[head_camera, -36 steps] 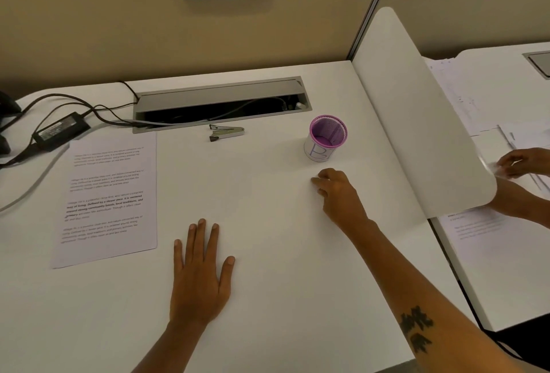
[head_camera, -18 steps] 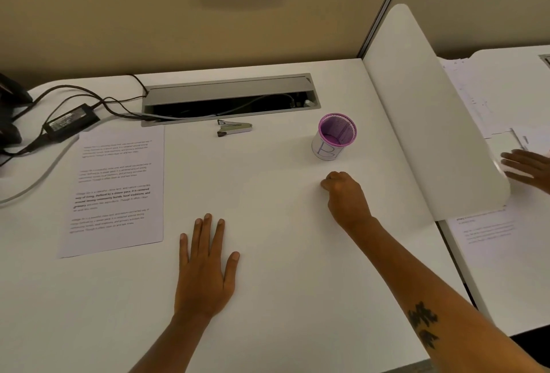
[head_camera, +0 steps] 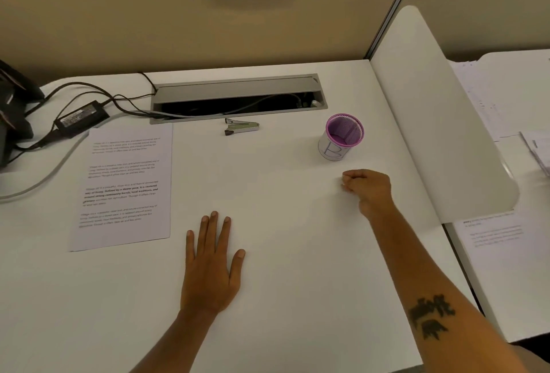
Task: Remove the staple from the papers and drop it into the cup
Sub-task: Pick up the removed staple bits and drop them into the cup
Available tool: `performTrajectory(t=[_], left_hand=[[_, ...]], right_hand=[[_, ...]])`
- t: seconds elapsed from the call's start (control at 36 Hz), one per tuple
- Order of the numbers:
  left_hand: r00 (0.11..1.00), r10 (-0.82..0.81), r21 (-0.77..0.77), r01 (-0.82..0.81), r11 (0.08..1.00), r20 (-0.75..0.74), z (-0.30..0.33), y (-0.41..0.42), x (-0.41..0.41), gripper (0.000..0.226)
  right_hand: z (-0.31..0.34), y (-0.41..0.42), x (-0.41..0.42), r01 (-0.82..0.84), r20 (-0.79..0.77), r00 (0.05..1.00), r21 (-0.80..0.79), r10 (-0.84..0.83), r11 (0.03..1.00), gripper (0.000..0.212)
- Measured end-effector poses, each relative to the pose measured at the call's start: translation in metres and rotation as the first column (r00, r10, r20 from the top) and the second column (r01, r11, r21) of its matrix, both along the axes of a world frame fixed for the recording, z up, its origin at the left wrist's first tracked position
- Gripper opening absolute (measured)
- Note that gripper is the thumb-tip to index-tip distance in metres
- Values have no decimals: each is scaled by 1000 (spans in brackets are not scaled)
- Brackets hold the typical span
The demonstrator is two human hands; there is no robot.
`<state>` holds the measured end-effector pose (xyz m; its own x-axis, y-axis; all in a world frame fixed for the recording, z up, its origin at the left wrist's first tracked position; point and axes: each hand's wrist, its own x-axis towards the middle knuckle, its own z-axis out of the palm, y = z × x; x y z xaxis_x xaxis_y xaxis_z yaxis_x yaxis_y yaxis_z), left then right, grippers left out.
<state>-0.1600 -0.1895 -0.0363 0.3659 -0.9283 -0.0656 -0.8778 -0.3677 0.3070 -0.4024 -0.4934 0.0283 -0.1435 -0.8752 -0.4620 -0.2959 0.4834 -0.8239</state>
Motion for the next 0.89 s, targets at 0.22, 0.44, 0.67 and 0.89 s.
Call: performTrajectory(t=[0.22, 0.44, 0.67, 0.89], left_hand=[[1000, -2, 6, 2, 1000, 20, 2, -1, -1, 74], [1000, -1, 4, 1, 1000, 16, 2, -1, -1, 74], [1000, 3, -1, -3, 1000, 3, 2, -1, 0, 74], [1000, 4, 4, -4, 1000, -3, 1, -1, 0, 74]], right_hand=[[54, -23, -16, 85, 563, 793, 276, -232, 958, 18], [106, -48, 1, -39, 406, 914, 30, 23, 999, 17], [94, -73, 31, -309, -338, 918, -285, 207, 907, 15], [94, -76, 35, -589, -680, 704, -398, 205, 703, 11]])
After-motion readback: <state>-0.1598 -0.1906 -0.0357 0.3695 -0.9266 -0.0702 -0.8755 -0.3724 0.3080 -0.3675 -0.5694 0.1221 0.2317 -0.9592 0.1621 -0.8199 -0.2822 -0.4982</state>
